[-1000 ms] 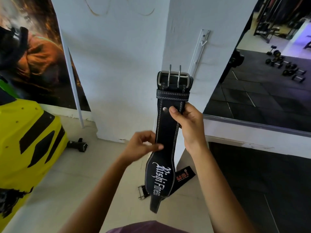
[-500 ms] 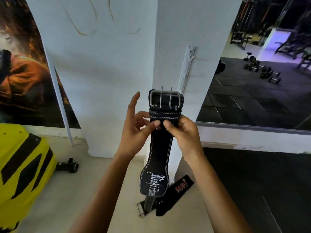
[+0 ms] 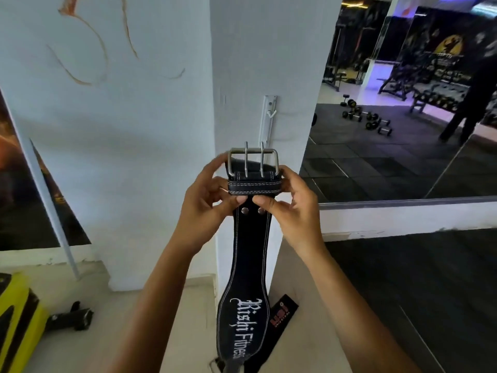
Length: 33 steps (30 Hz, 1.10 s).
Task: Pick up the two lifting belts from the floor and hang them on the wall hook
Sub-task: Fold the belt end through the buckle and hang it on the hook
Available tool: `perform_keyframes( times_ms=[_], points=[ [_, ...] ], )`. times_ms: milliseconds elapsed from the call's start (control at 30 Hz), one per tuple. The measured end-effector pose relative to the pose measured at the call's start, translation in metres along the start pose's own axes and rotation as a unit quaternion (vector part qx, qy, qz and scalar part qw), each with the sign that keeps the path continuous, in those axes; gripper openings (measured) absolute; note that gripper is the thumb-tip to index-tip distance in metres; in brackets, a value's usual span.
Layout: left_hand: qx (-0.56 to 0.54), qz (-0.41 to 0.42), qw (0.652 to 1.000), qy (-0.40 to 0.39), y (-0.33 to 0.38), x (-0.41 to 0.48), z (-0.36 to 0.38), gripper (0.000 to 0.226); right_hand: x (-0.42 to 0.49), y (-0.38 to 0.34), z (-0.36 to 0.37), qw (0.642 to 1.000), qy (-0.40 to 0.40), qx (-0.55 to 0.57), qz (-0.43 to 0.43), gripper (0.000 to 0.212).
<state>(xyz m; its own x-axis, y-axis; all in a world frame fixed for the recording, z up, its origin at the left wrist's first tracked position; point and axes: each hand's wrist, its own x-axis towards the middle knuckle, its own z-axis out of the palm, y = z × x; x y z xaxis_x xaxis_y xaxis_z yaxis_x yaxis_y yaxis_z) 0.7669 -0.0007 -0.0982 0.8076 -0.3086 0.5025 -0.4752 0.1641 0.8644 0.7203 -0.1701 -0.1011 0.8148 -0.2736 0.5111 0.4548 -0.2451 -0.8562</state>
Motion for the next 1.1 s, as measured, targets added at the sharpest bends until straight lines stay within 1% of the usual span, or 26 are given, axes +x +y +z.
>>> perform_keyframes(
  times_ms=[67, 133, 233, 300, 367, 467, 533, 633, 767, 933, 1033, 1100],
  points=[
    [0.018, 0.003, 1.0, 0.003, 0.0, 0.021, 0.003, 0.063, 0.015, 0.005, -0.003, 0.998, 0.037, -0.017, -0.047, 0.054],
    [0.03, 0.009, 0.999, 0.005, -0.002, 0.04, 0.009, 0.056, 0.035, 0.008, -0.007, 0.994, 0.06, -0.007, -0.092, 0.061],
    [0.035, 0.023, 0.999, 0.027, 0.001, 0.069, 0.018, 0.05, 0.073, 0.008, -0.016, 0.992, 0.031, 0.028, -0.116, 0.06],
    [0.049, 0.061, 0.996, 0.044, 0.008, 0.094, 0.025, 0.047, 0.103, 0.003, -0.023, 0.991, 0.011, 0.048, -0.123, 0.055],
    [0.066, 0.104, 0.991, 0.057, 0.02, 0.124, 0.033, 0.046, 0.135, -0.006, -0.03, 0.986, 0.003, 0.048, -0.158, 0.056],
    [0.083, 0.155, 0.981, 0.079, 0.046, 0.172, 0.043, 0.049, 0.188, -0.028, -0.039, 0.974, 0.021, 0.038, -0.221, 0.064],
    [0.083, 0.188, 0.975, 0.084, 0.067, 0.203, 0.048, 0.055, 0.223, -0.049, -0.045, 0.965, 0.027, 0.03, -0.259, 0.066],
    [0.097, 0.229, 0.966, 0.075, 0.102, 0.251, 0.053, 0.061, 0.274, -0.083, -0.055, 0.947, 0.045, 0.003, -0.319, 0.064],
    [0.147, 0.254, 0.954, 0.065, 0.145, 0.305, 0.056, 0.067, 0.332, -0.117, -0.064, 0.925, 0.054, -0.037, -0.374, 0.063],
    [0.166, 0.281, 0.941, 0.085, 0.187, 0.361, 0.053, 0.068, 0.396, -0.16, -0.066, 0.913, 0.043, -0.059, -0.401, 0.062],
    [0.175, 0.288, 0.936, 0.102, 0.203, 0.385, 0.049, 0.07, 0.421, -0.18, -0.06, 0.913, 0.029, -0.068, -0.402, 0.061],
    [0.181, 0.285, 0.935, 0.11, 0.211, 0.392, 0.047, 0.071, 0.427, -0.191, -0.052, 0.916, 0.038, -0.071, -0.393, 0.061]
  ],
)
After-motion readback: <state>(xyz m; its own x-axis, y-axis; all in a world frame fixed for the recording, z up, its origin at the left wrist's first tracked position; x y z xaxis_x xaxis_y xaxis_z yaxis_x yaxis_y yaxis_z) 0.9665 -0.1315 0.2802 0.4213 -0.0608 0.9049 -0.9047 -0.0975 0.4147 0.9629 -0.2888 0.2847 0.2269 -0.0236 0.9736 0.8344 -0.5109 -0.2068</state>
